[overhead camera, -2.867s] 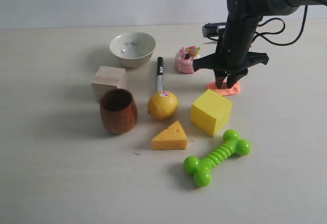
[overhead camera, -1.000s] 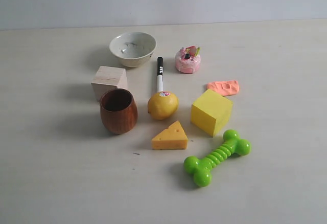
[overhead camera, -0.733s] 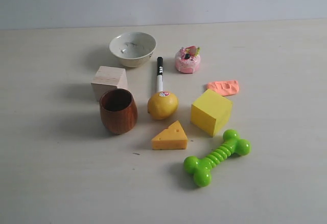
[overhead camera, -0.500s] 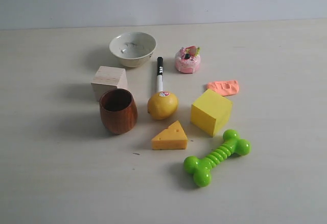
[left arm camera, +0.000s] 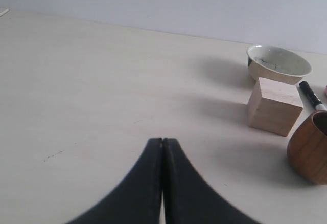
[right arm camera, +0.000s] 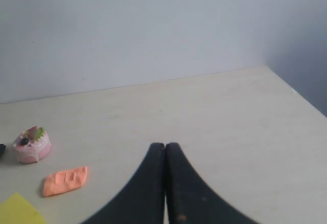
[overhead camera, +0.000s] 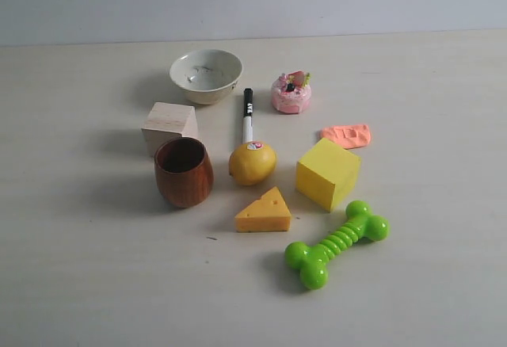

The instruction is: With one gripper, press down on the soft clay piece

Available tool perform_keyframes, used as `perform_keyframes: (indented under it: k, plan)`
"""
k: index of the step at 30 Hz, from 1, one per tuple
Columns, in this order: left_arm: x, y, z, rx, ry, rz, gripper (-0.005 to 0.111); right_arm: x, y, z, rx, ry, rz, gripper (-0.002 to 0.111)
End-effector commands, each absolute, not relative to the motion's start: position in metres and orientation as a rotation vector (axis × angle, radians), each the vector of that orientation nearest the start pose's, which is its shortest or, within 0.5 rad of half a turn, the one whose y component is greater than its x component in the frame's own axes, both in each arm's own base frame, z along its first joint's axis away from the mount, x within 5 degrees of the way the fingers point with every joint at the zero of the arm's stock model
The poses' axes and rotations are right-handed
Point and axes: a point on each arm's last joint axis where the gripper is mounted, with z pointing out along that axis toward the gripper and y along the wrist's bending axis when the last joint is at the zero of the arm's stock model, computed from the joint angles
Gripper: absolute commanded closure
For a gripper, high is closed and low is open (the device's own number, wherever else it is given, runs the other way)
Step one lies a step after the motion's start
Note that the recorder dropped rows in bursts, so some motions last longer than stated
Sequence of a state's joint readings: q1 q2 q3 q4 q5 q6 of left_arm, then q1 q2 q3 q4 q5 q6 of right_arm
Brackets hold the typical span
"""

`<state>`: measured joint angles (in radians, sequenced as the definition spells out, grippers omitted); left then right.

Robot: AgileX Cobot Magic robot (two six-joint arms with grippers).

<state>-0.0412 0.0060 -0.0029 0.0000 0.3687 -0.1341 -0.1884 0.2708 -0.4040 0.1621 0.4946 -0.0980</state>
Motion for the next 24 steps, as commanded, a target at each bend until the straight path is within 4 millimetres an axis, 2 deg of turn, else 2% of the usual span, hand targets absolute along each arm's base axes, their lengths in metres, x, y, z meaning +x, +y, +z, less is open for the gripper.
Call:
perform_keyframes:
  k: [1,10,20,24]
  plan:
    - [0.053,-0.002,0.18,-0.093,1.848,-0.13,0.107,0.067,-0.007,0.28,0.165,1.833,-0.047,0.108]
    - [0.053,-0.002,0.18,-0.093,1.848,-0.13,0.107,0.064,-0.006,0.259,0.183,1.793,-0.033,0.108]
    - [0.053,-0.002,0.18,-0.093,1.848,-0.13,0.107,0.055,-0.005,0.206,0.216,1.773,-0.014,0.108]
    - [0.053,-0.002,0.18,-0.093,1.848,-0.13,0.107,0.053,-0.004,0.194,0.221,1.772,-0.006,0.108]
